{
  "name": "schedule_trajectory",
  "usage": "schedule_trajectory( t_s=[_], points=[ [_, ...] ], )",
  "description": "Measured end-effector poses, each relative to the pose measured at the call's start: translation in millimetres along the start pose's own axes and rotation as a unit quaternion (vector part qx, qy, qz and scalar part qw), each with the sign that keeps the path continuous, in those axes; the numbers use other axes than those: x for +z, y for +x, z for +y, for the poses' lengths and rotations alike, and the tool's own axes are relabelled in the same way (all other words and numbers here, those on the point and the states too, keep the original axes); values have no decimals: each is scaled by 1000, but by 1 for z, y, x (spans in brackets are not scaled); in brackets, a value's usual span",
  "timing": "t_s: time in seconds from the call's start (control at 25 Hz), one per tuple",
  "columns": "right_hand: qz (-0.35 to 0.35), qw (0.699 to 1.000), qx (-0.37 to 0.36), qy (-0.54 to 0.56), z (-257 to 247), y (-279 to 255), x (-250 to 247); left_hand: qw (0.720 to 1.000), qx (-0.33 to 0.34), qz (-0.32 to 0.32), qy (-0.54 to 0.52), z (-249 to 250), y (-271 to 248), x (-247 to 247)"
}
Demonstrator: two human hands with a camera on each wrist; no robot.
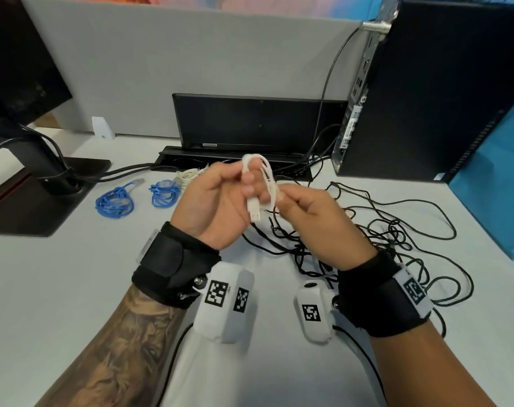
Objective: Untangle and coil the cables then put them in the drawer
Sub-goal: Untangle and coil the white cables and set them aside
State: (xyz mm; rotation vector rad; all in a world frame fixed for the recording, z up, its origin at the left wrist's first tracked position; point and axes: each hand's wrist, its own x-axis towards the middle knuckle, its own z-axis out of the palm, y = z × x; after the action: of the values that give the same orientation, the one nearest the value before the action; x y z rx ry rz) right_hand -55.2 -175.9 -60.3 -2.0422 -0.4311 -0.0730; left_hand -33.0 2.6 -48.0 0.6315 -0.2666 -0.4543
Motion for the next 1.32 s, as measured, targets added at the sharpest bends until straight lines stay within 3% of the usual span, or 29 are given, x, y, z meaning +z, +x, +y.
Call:
schedule_trajectory(
  t_s=[0.08, 0.16, 0.28, 0.32, 0.4, 0.44, 0.48, 0.6, 0.68, 0.8, 0.88, 1.0, 1.2, 1.32],
  points=[
    [-73, 996, 40, -33, 0, -3, 1, 993, 82, 66, -61, 4, 6, -9],
    [-116, 991, 50, -53, -2, -6, 3, 976, 153, 147, -47, 8, 9, -17],
    [-115, 991, 4, -63, -13, -9, 2, 943, 222, 208, 133, 7, 9, -19],
    [-105, 993, -9, -57, -17, -10, 1, 914, 244, 215, 244, 3, 8, -18],
    [-58, 997, -37, -18, -24, -11, -5, 821, 271, 211, 456, -5, 7, -18],
    [-16, 998, -61, 3, -25, -12, -10, 787, 262, 195, 523, -9, 6, -16],
    [32, 996, -84, 13, -24, -12, -14, 776, 235, 165, 561, -11, 5, -15],
    [151, 981, -123, 1, -13, -7, -21, 803, 99, 41, 587, -20, 1, -7],
    [177, 979, -102, -3, -1, -1, -19, 836, 65, -2, 545, -27, 0, -4],
    [105, 992, -66, 31, 8, 3, -12, 937, 55, -6, 344, -27, 3, -3],
    [33, 995, -49, 84, 6, 2, -10, 970, 40, 0, 239, -24, 4, -3],
    [7, 992, -54, 117, 3, 0, -13, 984, 23, -12, 175, -22, 2, -2],
    [75, 994, -51, 59, 5, 0, -12, 941, 89, 32, 325, -18, 6, -9],
    [53, 994, -49, 85, 4, 0, -9, 946, 98, 70, 301, -20, 8, -10]
  ],
)
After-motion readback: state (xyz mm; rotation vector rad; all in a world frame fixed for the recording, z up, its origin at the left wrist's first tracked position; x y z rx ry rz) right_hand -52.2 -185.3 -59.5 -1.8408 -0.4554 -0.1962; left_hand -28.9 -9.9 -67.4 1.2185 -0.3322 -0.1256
